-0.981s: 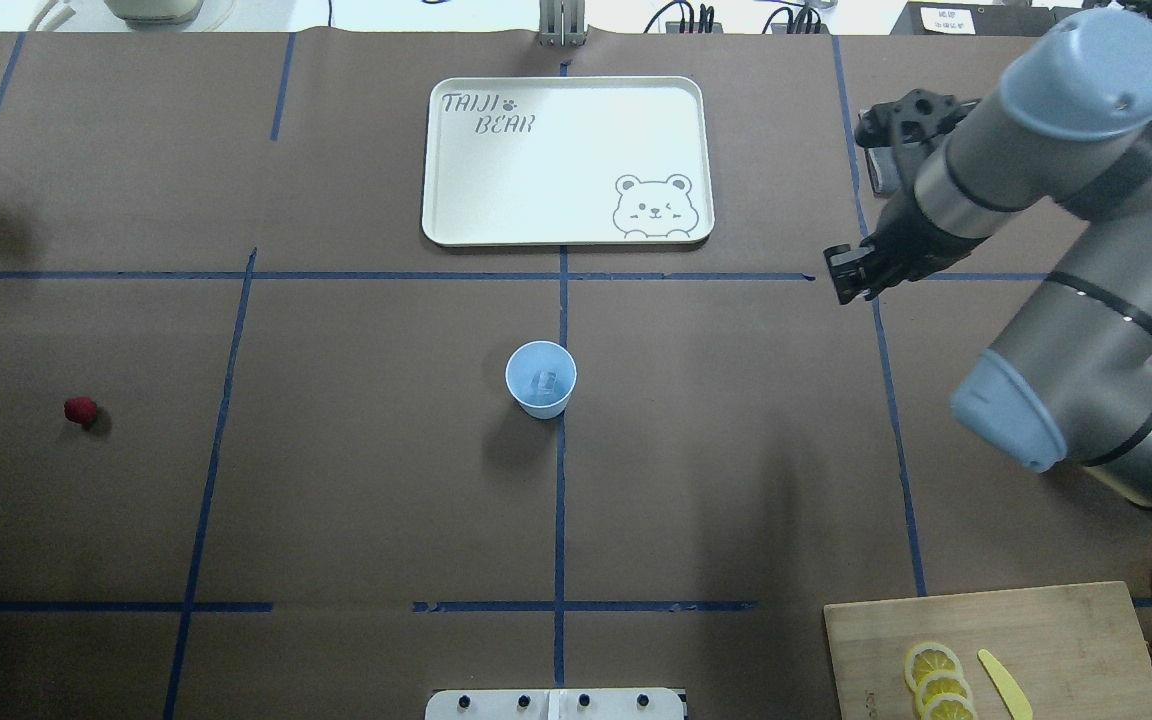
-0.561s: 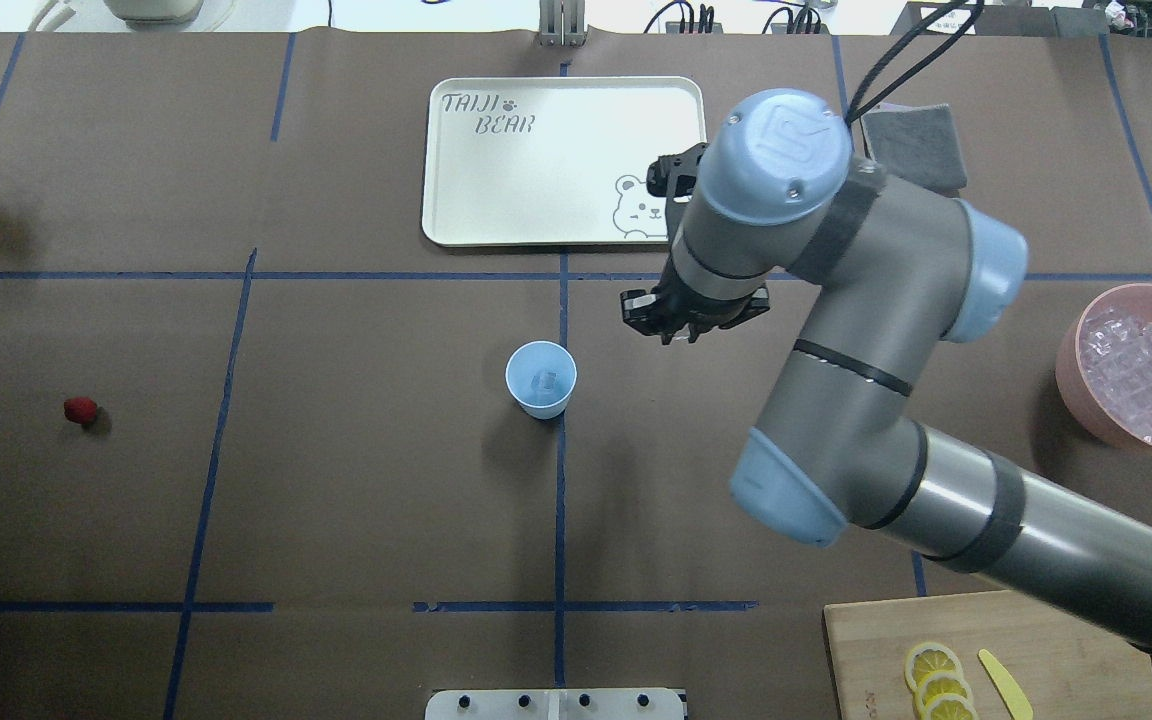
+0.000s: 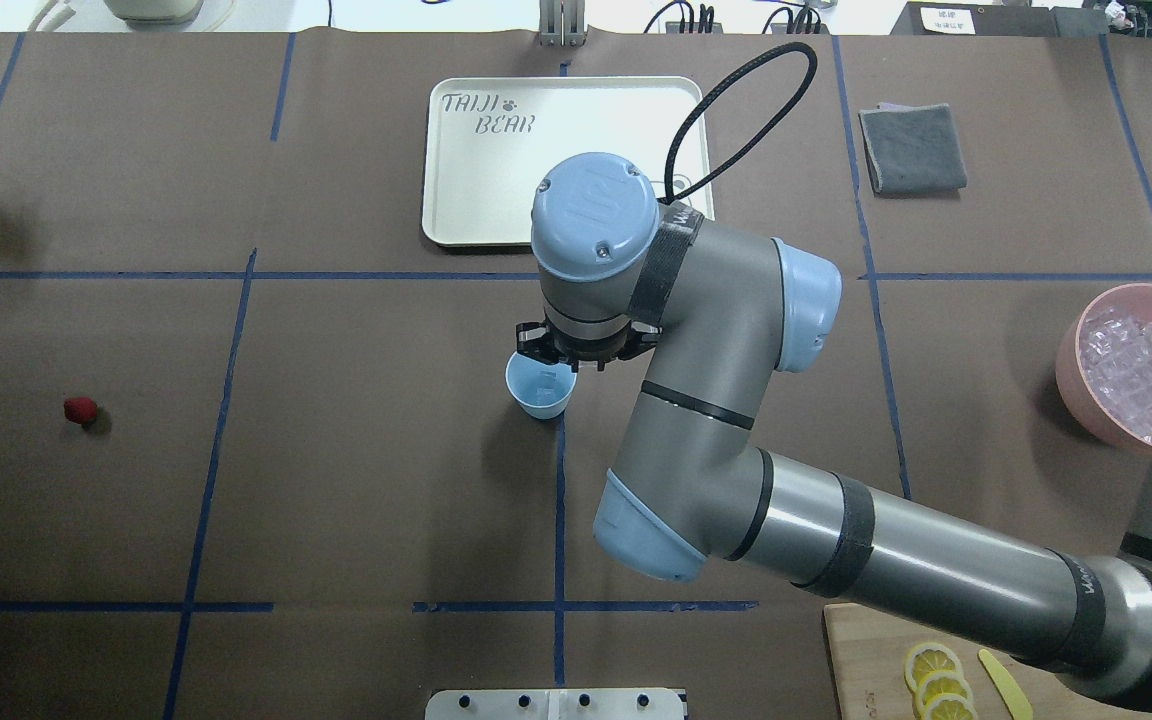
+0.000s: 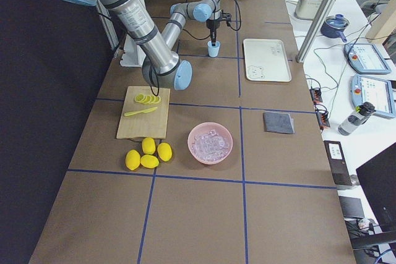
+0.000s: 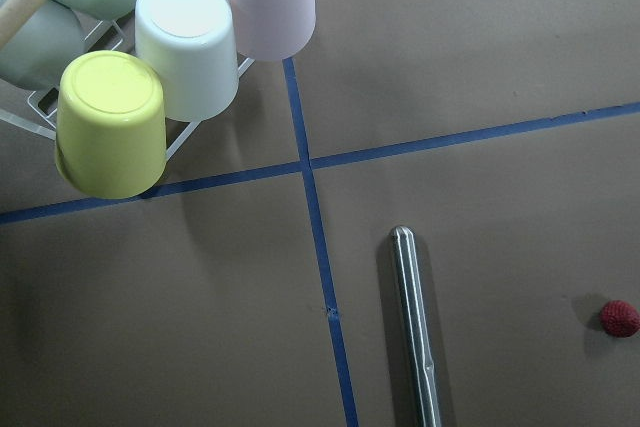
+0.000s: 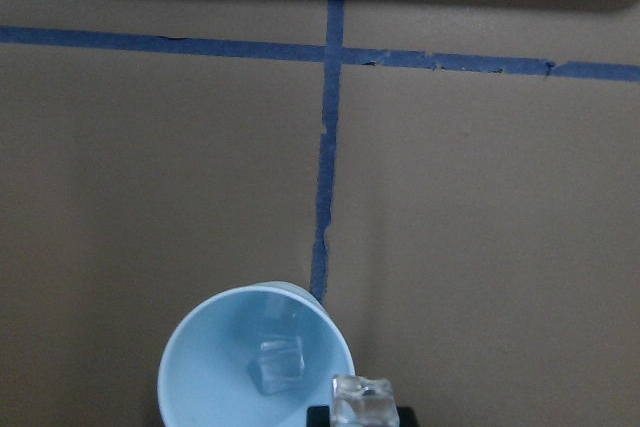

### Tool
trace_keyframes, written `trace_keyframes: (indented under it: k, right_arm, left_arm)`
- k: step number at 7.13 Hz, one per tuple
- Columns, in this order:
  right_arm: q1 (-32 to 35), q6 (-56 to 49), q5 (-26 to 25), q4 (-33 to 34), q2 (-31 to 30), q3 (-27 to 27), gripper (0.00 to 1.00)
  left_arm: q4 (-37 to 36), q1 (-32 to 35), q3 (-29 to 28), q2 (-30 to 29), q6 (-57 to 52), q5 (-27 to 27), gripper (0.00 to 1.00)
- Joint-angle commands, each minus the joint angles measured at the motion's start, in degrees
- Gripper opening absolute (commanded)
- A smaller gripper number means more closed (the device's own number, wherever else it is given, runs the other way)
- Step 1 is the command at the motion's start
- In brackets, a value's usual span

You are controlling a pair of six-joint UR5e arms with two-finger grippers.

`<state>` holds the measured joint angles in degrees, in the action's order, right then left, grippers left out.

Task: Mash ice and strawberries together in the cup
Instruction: 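Carry the ice cube with the right gripper over the light-blue cup, then lower the right gripper into the cup and release the ice cube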

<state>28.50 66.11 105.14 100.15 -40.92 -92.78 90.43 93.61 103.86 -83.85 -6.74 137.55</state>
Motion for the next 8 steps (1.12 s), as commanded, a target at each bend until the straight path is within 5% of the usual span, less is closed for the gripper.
trace_keyframes:
  k: [1, 8]
  right_arm:
    - [-0.9, 0.16, -0.2, -0.13, 0.49, 0.32, 0.01]
    - [-1.61, 0.77, -0.29, -0.39, 4.36, 4.54, 0.1]
  left_arm:
    - [0.01, 0.0, -0.15, 0.0, -0.12, 0.0, 1.0]
    - [0.01, 0.0, -0.32, 0.0, -0.21, 0.0, 1.0]
